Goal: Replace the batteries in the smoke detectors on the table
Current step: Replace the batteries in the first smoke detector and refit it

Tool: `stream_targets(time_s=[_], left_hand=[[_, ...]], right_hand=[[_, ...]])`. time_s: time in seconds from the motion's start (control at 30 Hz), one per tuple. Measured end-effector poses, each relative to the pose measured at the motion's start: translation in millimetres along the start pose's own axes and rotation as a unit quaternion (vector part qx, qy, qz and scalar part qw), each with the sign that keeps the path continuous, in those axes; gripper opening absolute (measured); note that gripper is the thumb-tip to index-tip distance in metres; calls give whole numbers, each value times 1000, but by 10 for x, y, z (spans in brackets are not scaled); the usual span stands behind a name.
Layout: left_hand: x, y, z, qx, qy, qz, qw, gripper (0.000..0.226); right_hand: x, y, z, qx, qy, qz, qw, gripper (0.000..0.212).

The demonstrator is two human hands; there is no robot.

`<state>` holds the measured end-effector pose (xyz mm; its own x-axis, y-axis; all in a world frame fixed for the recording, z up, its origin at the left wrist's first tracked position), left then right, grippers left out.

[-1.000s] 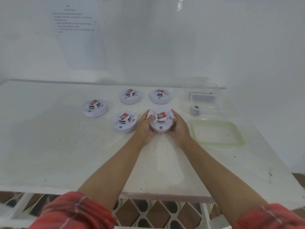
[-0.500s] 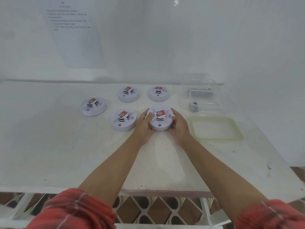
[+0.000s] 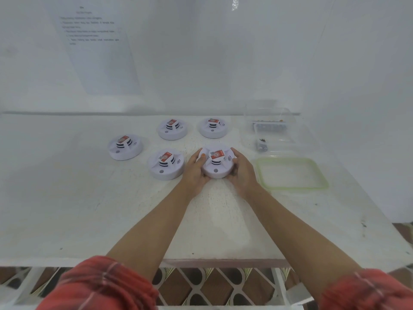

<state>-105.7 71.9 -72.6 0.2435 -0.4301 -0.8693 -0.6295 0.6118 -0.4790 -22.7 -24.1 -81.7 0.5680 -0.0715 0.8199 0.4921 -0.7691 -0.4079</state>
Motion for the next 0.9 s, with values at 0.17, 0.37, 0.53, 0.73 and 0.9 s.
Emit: stream_targets(time_s=[0.17,0.37,0.53,0.73,0.9], left_hand=[[-4,-6,-5,1,-3,2,1000,45],[-17,-22,-14,8,-4,-3,1000,43],[-4,-6,-1,-2,-3,6,1000,45],[-9,-16,-10,2,-4,4,1000,43],[-10,-15,-7,3,-5,8,1000,44]], right_hand=[[8,-18,-22,-10,3,7,1000,47],[9,-19,-47,-13,15,-11,1000,46],[29,-35,-106,-11,20,-17,1000,45],[21,-32,-89,-13,27,-19,999,46],[-7,-9,-30,-18,19,-14,1000,47]])
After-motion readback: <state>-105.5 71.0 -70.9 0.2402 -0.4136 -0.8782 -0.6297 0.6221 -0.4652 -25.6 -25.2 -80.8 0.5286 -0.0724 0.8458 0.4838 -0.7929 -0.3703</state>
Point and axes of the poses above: each hand's wrist, its own z-axis towards the middle knuckle, its own y-axis out of the back of the hand, x = y × z, the point moved 2 cm from there along z, towards the middle knuckle, and after that the axes turned 13 degrees about -y, right-handed, at the moved point
